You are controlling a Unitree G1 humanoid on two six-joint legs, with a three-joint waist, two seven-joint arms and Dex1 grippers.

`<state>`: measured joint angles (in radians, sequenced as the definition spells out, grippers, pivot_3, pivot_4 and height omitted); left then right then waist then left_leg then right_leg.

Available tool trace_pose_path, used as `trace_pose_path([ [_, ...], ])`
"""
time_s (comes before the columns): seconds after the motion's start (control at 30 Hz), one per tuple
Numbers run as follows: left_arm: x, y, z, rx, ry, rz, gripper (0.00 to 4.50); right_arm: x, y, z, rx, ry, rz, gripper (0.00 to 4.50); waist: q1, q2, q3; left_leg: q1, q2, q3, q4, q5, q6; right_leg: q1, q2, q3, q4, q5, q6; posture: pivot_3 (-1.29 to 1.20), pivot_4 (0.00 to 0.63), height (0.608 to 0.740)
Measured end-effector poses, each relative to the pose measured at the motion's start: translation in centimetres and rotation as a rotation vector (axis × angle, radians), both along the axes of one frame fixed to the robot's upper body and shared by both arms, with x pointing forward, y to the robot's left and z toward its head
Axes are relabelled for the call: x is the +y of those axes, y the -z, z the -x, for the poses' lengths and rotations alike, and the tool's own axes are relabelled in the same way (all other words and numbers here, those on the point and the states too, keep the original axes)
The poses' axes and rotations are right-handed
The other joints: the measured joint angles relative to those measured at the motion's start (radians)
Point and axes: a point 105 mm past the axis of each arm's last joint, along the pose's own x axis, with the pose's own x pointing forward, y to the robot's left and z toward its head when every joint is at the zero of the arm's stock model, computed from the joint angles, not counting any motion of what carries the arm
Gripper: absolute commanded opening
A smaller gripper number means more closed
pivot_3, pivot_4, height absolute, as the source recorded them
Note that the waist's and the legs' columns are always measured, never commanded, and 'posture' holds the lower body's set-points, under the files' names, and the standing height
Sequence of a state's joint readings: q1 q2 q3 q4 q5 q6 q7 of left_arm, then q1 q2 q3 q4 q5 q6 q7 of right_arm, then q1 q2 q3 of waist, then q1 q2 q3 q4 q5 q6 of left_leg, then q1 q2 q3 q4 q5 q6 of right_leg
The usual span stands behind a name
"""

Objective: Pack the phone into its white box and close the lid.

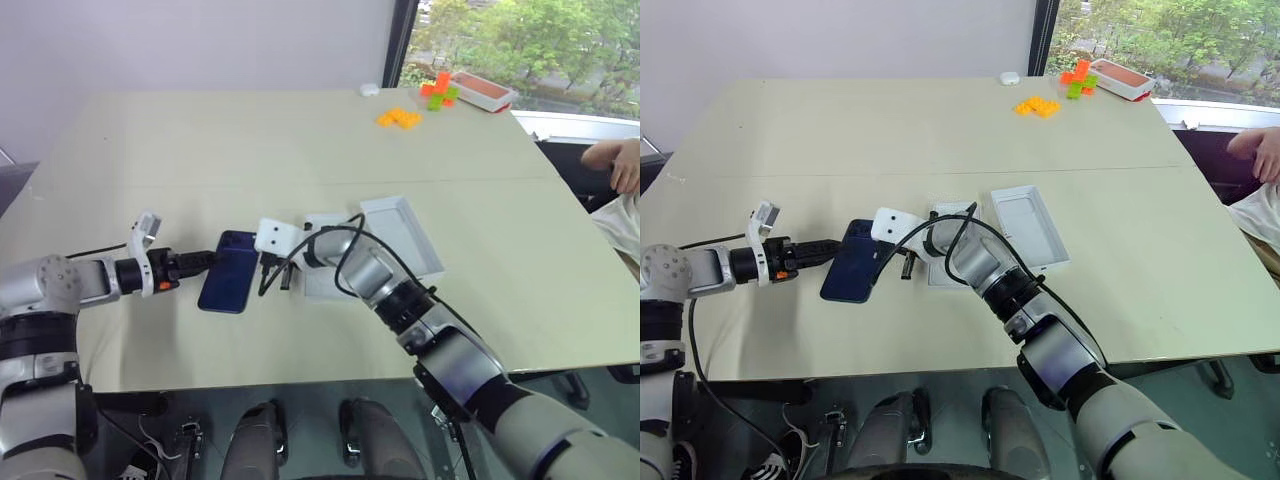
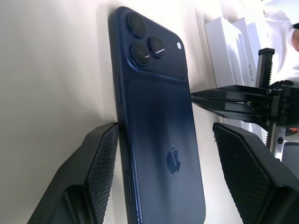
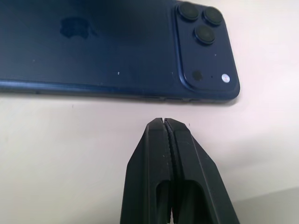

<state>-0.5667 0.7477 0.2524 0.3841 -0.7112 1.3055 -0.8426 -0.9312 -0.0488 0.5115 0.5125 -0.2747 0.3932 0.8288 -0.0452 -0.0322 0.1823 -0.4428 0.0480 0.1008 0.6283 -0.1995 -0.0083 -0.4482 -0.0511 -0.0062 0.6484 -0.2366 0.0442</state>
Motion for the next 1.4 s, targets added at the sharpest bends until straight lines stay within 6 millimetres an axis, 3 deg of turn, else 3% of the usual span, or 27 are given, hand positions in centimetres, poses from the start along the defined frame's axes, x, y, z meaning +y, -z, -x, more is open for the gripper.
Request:
trace_pose_path([
  [0.6, -1.8, -0.1, 1.1, 0.092, -0.010, 0.158, 3.40, -0.5, -0.1, -0.8, -0.011, 0.038, -0.005, 0.07, -0.001, -0.001, -0.002, 0.000, -0.001, 0.000, -0.001, 0.000, 0.000, 0.000, -0.003, -0.002, 0.000, 0.001, -0.001, 0.00, 0.150, 0.740],
  [0.8, -1.9, 0.0, 1.6, 0.098, 0.001, 0.102, 3.40, -0.9, -0.2, -0.7, -0.018, 0.019, 0.009, 0.07, -0.003, -0.001, -0.002, 0.000, -0.001, 0.000, -0.002, 0.000, 0.000, -0.001, -0.003, -0.002, 0.000, 0.001, -0.001, 0.00, 0.150, 0.740],
  [1.03, -0.6, -0.9, 2.6, 0.093, -0.019, -0.038, 3.40, -2.6, -0.3, -0.2, 0.003, -0.005, 0.051, 0.07, -0.006, -0.001, -0.002, -0.001, -0.001, 0.000, -0.005, 0.000, -0.001, -0.002, -0.003, -0.002, -0.001, 0.001, -0.001, 0.00, 0.150, 0.740],
  [1.17, -1.6, -0.7, 2.2, 0.076, -0.036, -0.057, 3.40, -3.3, -0.3, 0.3, 0.027, -0.023, 0.078, 0.07, -0.002, -0.001, -0.002, -0.001, -0.001, 0.000, -0.005, 0.000, -0.001, -0.002, -0.004, -0.003, -0.001, 0.001, -0.001, 0.00, 0.150, 0.740],
  [1.4, -2.9, 0.0, 2.0, 0.071, -0.059, -0.025, 3.40, -2.5, 0.0, 1.2, 0.073, -0.038, 0.055, 0.07, -0.003, -0.001, -0.002, 0.000, -0.001, 0.001, -0.006, 0.000, -0.001, -0.002, -0.004, -0.003, -0.001, 0.001, -0.001, 0.00, 0.150, 0.740],
])
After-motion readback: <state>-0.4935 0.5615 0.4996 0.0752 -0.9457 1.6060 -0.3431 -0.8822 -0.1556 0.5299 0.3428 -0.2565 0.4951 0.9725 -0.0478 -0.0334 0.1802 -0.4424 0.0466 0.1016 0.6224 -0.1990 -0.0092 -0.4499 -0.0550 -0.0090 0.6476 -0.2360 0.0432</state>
